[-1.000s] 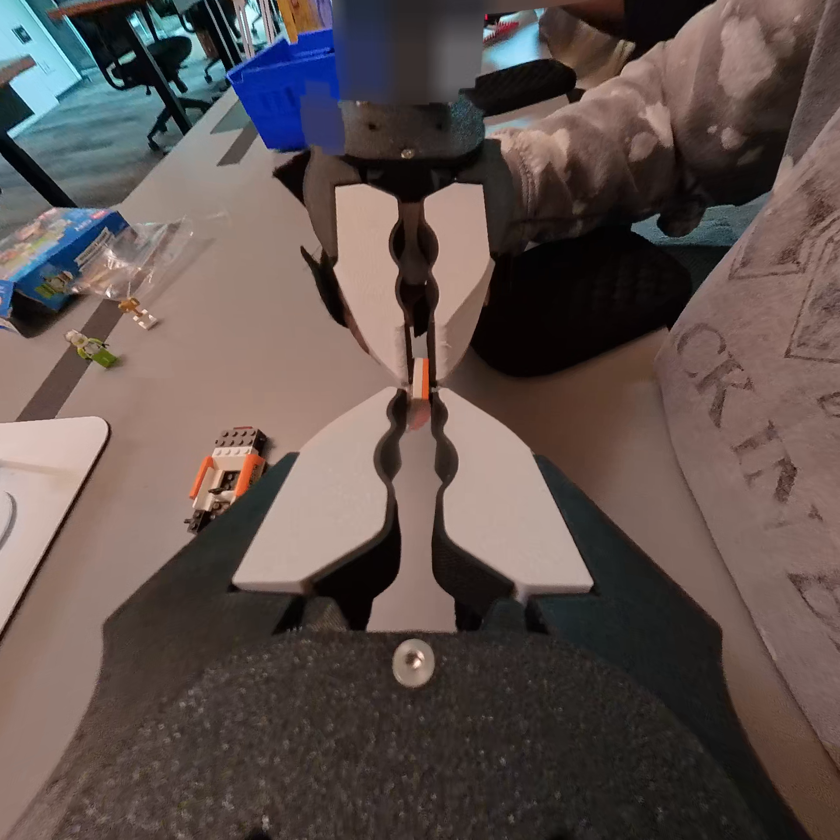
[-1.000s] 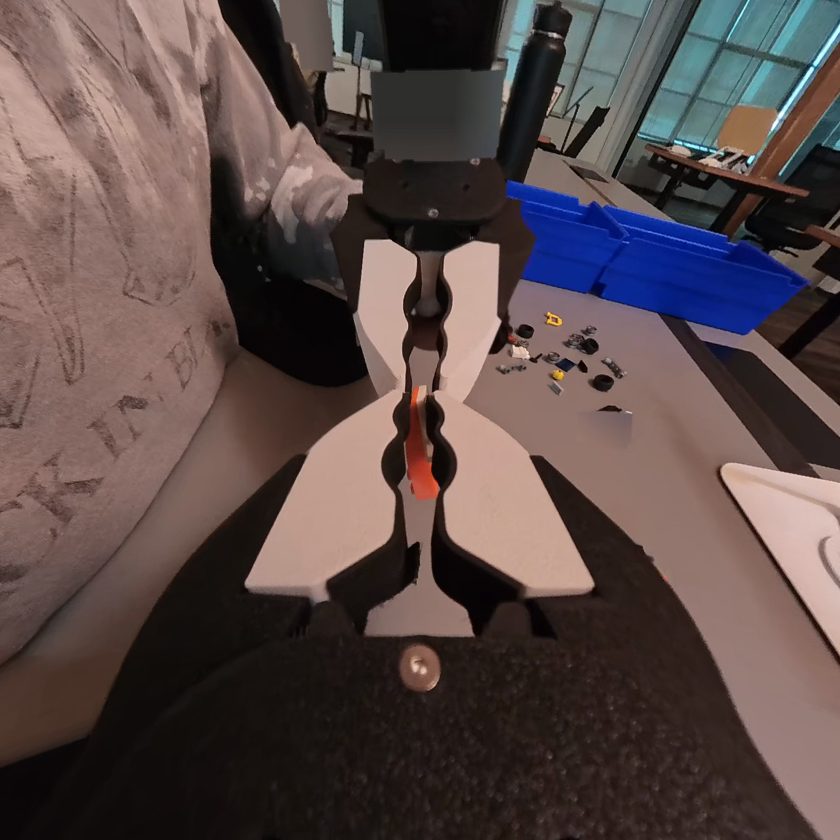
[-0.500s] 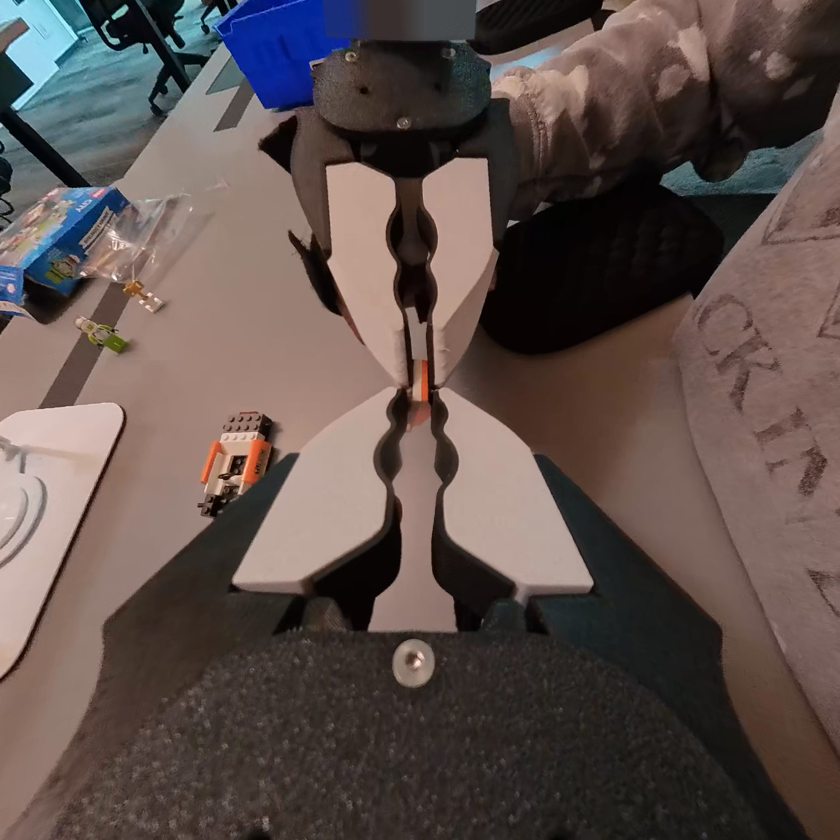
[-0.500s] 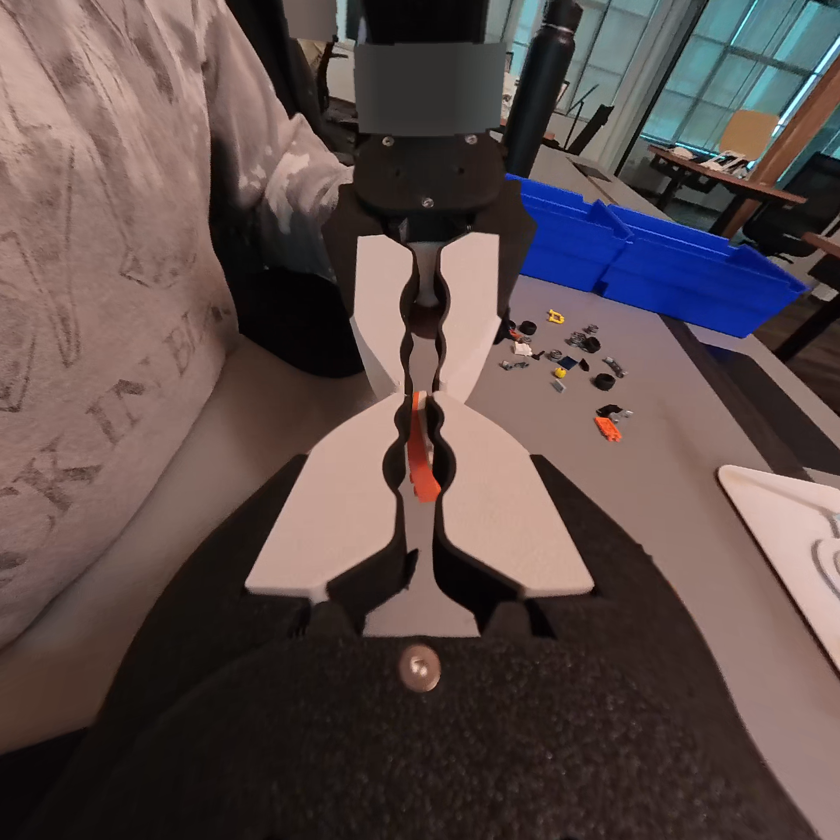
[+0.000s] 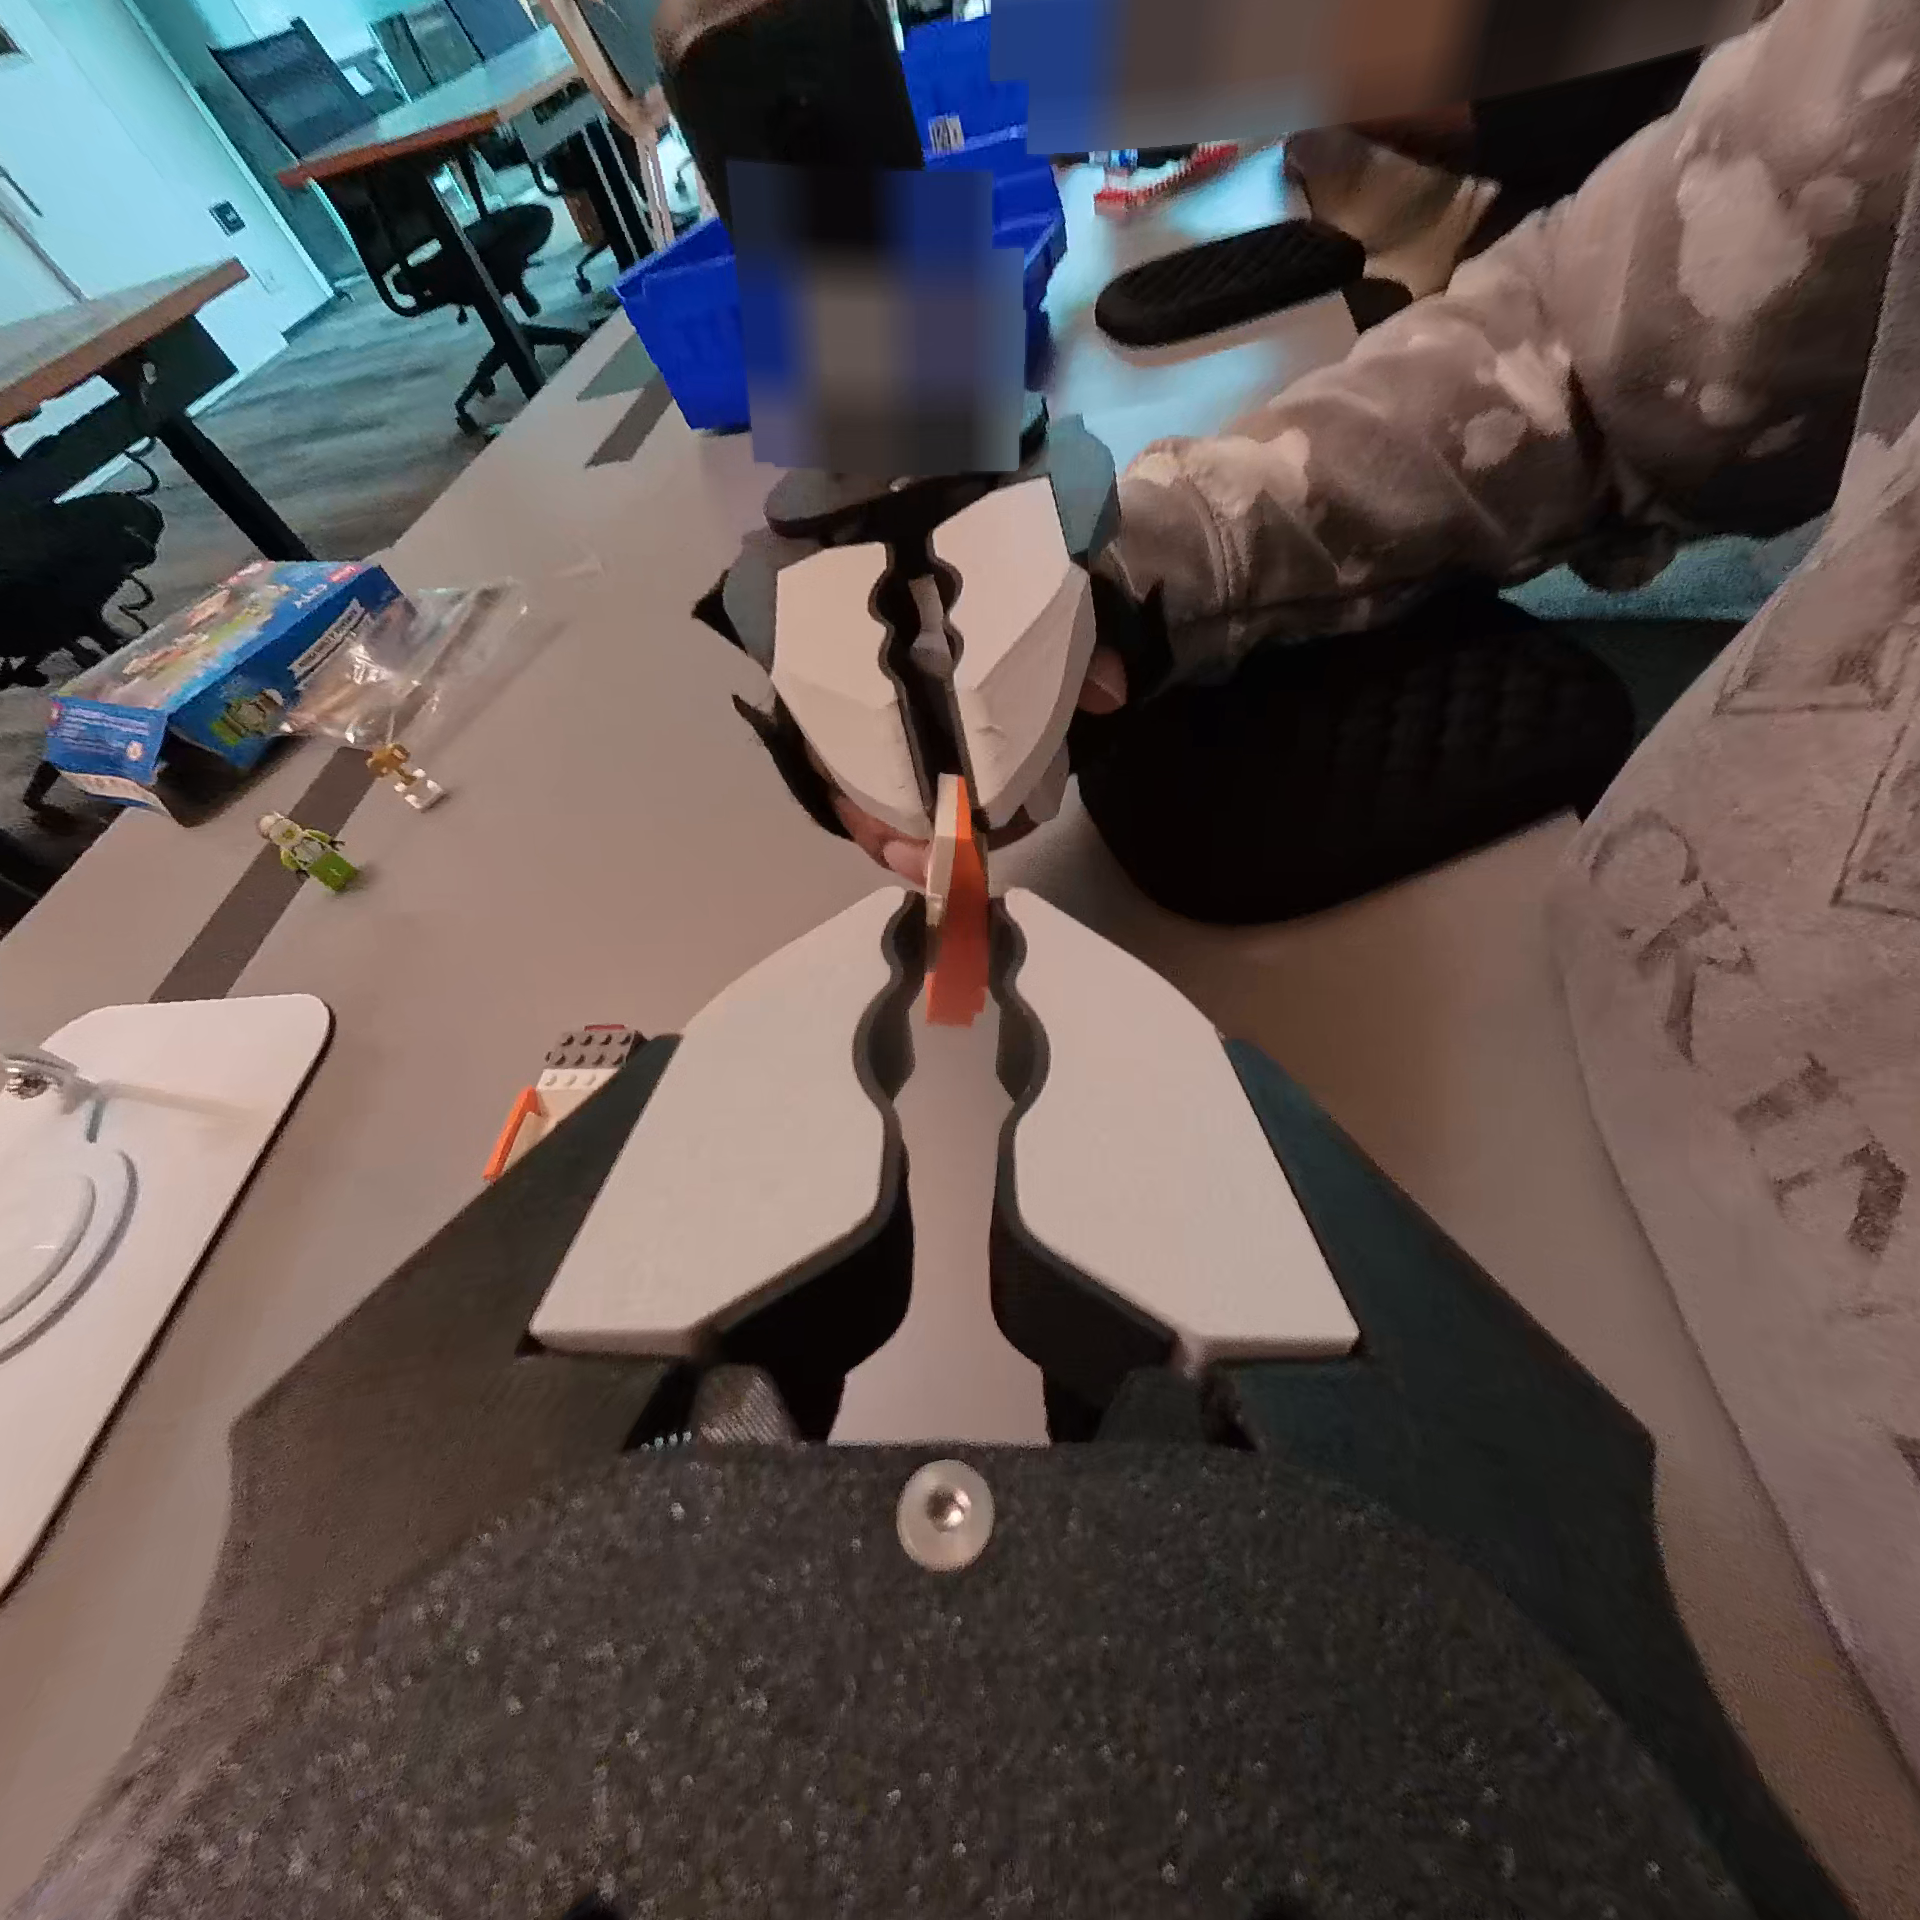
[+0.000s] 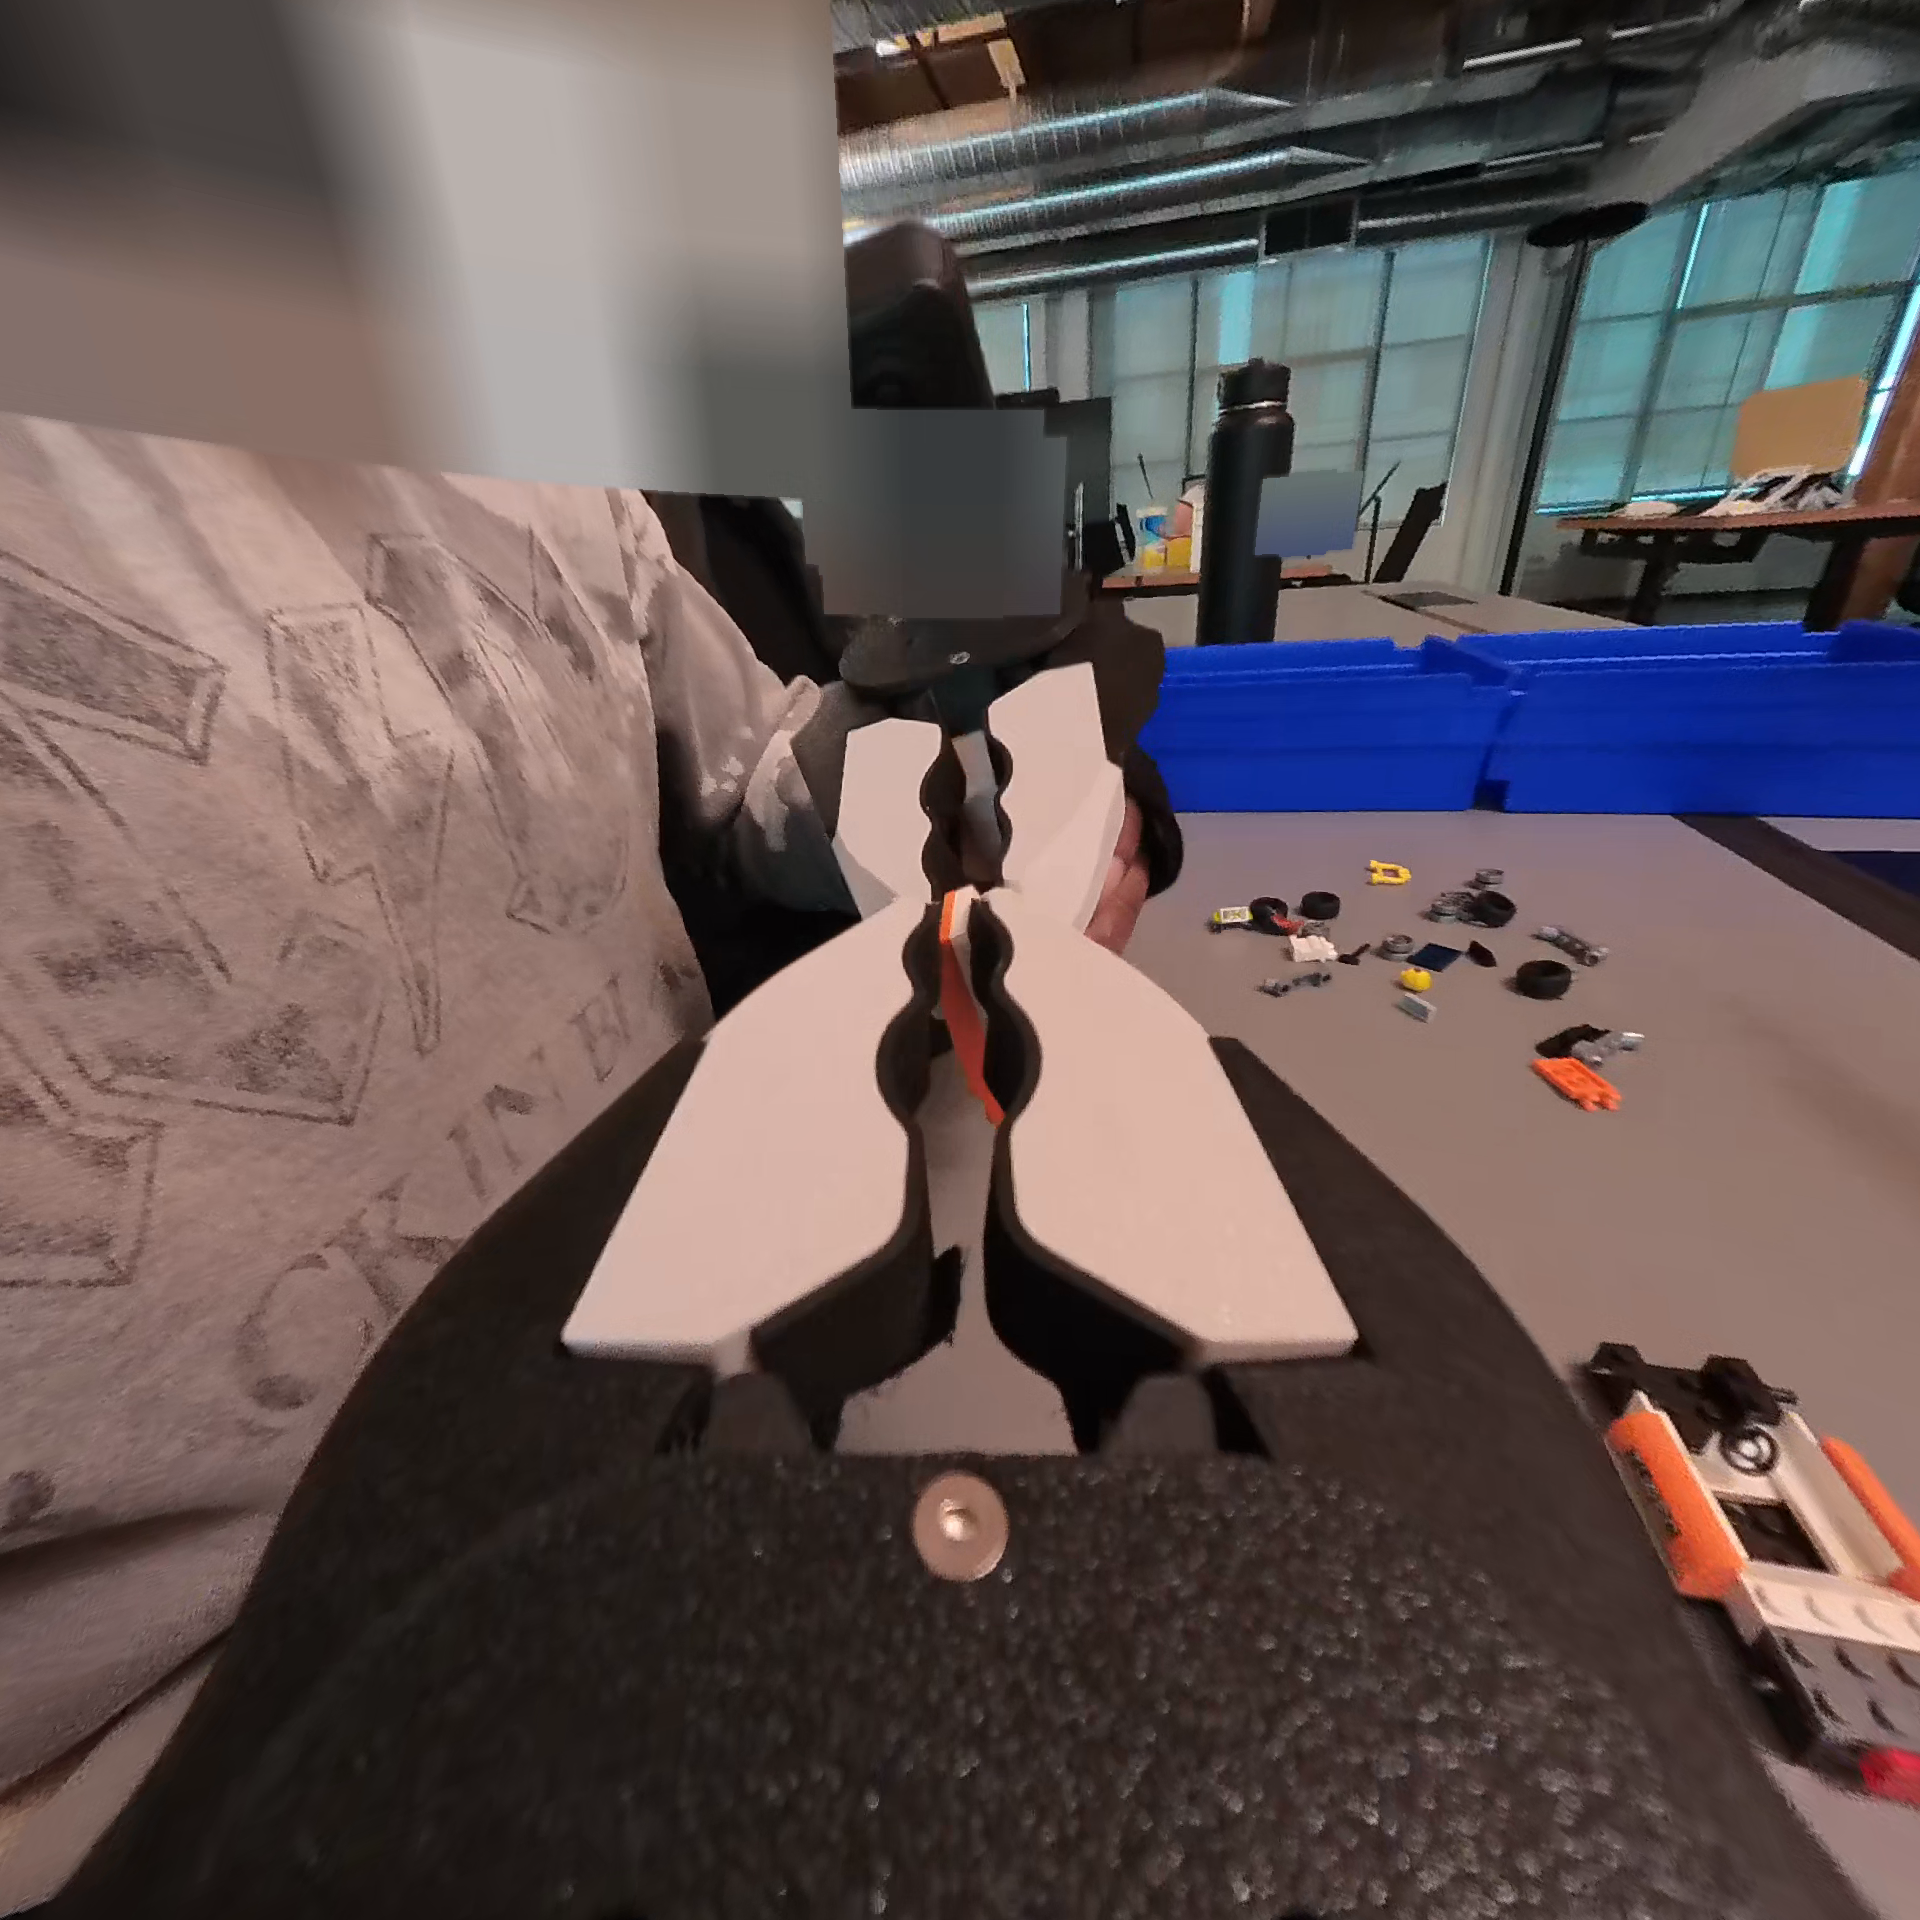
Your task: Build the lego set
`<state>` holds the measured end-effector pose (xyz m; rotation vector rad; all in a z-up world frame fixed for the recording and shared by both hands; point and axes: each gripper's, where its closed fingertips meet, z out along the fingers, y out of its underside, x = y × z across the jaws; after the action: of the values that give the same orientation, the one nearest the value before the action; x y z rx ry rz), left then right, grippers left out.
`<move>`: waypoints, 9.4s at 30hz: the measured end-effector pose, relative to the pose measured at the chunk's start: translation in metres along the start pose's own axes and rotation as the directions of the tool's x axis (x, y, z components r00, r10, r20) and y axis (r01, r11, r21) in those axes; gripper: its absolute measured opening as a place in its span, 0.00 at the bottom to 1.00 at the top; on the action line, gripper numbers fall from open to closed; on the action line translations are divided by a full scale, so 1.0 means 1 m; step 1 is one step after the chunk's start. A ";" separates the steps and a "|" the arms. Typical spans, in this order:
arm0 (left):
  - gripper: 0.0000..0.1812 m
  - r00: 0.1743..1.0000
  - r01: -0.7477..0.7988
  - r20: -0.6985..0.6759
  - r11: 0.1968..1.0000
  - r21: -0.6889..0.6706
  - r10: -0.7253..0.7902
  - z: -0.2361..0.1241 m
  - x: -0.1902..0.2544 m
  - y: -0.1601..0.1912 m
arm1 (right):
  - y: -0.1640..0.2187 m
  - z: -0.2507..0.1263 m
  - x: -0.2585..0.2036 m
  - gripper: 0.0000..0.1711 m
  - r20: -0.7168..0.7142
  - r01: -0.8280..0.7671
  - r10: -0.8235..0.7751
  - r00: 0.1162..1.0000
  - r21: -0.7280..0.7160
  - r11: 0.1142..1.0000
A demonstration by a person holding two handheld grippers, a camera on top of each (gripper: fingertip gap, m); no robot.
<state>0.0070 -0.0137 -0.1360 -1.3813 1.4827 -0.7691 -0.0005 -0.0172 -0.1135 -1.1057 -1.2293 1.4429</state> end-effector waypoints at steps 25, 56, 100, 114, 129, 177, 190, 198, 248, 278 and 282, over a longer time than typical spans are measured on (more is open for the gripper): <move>0.07 0.999 0.008 -0.036 0.995 -0.103 -0.011 0.002 0.000 0.010 | 0.021 0.000 0.009 0.04 -0.041 -0.011 0.004 0.999 -0.177 0.984; 0.07 0.993 -0.115 -0.030 0.992 -0.042 0.114 -0.010 0.011 -0.022 | -0.010 0.003 -0.014 0.05 0.006 0.030 -0.030 1.000 0.030 0.999; 0.11 0.996 0.067 -0.058 0.997 0.022 -0.066 -0.001 0.009 0.004 | 0.021 0.005 -0.002 0.05 -0.080 0.119 -0.161 0.984 -0.384 0.916; 0.09 0.998 0.067 0.022 0.987 -0.149 -0.065 0.013 -0.007 0.036 | 0.050 -0.015 0.022 0.05 0.109 0.074 0.066 0.992 -0.912 0.404; 0.06 0.871 0.479 -0.057 0.821 0.310 -0.487 -0.018 -0.047 0.007 | -0.002 0.004 0.056 0.16 -0.174 -0.241 0.200 0.964 -0.262 0.935; 0.07 0.447 0.842 -0.278 0.296 0.451 -0.850 -0.024 -0.078 0.028 | 0.026 0.020 0.093 0.10 -0.442 0.146 -0.565 0.697 -0.684 0.715; 0.16 0.700 0.642 0.077 0.673 0.367 -0.710 -0.032 -0.096 0.060 | 0.089 -0.186 0.109 0.10 -0.268 -0.171 -0.157 0.950 -0.874 0.455; 0.17 0.762 0.586 0.140 0.766 0.265 -0.632 -0.011 -0.083 0.070 | 0.112 -0.242 0.107 0.10 -0.286 -0.216 -0.147 0.947 -0.905 0.367; 0.00 0.669 0.065 0.724 0.957 -0.283 0.168 0.007 -0.397 0.020 | -0.088 -0.168 0.352 0.04 -0.979 -0.060 0.106 0.176 0.097 0.993; 0.00 0.677 0.033 0.720 0.970 -0.242 0.156 0.013 -0.395 0.011 | -0.127 -0.122 0.383 0.22 -0.729 0.156 -0.669 0.147 -0.651 0.743; 0.00 0.678 0.028 0.717 0.970 -0.241 0.159 0.013 -0.390 0.011 | -0.137 -0.125 0.382 0.30 -0.762 0.152 -0.637 0.120 -0.620 0.770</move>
<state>-0.0134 0.3700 -0.0673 -1.5453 0.9674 0.0636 0.0642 0.3917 -0.0166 -1.4080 -0.7210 -0.1646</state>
